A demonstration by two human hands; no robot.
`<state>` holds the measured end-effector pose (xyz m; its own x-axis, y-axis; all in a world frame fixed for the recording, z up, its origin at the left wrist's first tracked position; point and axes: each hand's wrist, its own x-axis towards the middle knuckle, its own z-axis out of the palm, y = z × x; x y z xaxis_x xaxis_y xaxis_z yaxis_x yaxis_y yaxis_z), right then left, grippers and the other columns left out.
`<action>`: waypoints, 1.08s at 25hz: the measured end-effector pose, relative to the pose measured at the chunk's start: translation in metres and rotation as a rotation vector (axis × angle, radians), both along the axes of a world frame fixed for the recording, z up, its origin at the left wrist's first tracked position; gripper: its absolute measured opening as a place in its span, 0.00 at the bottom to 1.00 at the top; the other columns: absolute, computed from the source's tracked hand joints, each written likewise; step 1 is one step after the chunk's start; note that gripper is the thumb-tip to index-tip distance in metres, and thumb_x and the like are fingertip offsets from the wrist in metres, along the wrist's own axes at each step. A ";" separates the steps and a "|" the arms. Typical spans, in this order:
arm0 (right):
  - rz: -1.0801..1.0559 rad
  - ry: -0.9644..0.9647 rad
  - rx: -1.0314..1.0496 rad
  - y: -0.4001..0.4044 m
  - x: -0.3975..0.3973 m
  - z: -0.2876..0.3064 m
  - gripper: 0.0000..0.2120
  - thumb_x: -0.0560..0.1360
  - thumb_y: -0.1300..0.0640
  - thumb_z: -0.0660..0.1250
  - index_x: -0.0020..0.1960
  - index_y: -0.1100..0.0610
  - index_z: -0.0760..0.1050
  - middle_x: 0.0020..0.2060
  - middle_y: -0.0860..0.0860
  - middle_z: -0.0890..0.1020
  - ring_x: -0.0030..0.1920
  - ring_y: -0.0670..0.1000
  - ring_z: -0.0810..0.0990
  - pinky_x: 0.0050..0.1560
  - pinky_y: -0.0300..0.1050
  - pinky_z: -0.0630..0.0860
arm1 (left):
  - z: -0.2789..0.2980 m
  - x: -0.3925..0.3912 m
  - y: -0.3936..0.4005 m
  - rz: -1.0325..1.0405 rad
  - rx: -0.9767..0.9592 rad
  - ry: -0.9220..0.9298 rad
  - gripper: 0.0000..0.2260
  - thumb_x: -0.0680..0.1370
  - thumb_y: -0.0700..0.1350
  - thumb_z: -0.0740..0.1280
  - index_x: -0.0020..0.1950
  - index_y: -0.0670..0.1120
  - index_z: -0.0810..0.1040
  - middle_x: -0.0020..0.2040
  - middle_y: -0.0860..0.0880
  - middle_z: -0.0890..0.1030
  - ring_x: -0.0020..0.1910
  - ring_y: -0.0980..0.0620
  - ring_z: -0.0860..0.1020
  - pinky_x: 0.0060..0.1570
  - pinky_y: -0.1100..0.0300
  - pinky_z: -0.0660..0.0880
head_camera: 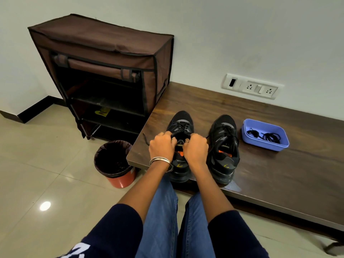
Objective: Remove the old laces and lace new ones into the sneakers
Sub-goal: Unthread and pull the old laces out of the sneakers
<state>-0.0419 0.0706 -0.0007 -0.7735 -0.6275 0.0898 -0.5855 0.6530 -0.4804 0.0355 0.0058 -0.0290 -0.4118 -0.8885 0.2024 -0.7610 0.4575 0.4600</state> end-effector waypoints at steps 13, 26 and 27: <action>0.007 -0.015 0.036 0.008 0.001 0.008 0.09 0.78 0.62 0.60 0.55 0.65 0.73 0.52 0.62 0.80 0.53 0.63 0.80 0.48 0.52 0.75 | 0.031 -0.019 0.004 -0.173 -0.425 -0.214 0.10 0.76 0.48 0.67 0.57 0.49 0.76 0.54 0.47 0.77 0.51 0.45 0.77 0.47 0.51 0.71; 0.019 -0.013 0.077 0.002 0.001 0.009 0.11 0.82 0.64 0.52 0.60 0.63 0.71 0.55 0.60 0.79 0.56 0.59 0.78 0.48 0.50 0.75 | 0.035 -0.041 0.000 -0.333 -0.332 -0.439 0.12 0.81 0.37 0.54 0.60 0.40 0.73 0.60 0.43 0.75 0.58 0.43 0.76 0.46 0.51 0.77; 0.023 -0.015 0.087 0.002 0.002 0.009 0.11 0.82 0.64 0.52 0.59 0.64 0.71 0.55 0.60 0.79 0.56 0.60 0.78 0.48 0.50 0.74 | 0.034 -0.041 0.000 -0.336 -0.296 -0.441 0.12 0.82 0.38 0.54 0.60 0.41 0.74 0.60 0.44 0.76 0.57 0.43 0.76 0.46 0.52 0.76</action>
<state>-0.0403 0.0730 0.0088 -0.7597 -0.6499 0.0231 -0.5940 0.6790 -0.4314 -0.0055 0.0054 0.0046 -0.7594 -0.6287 0.1673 -0.6432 0.7642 -0.0477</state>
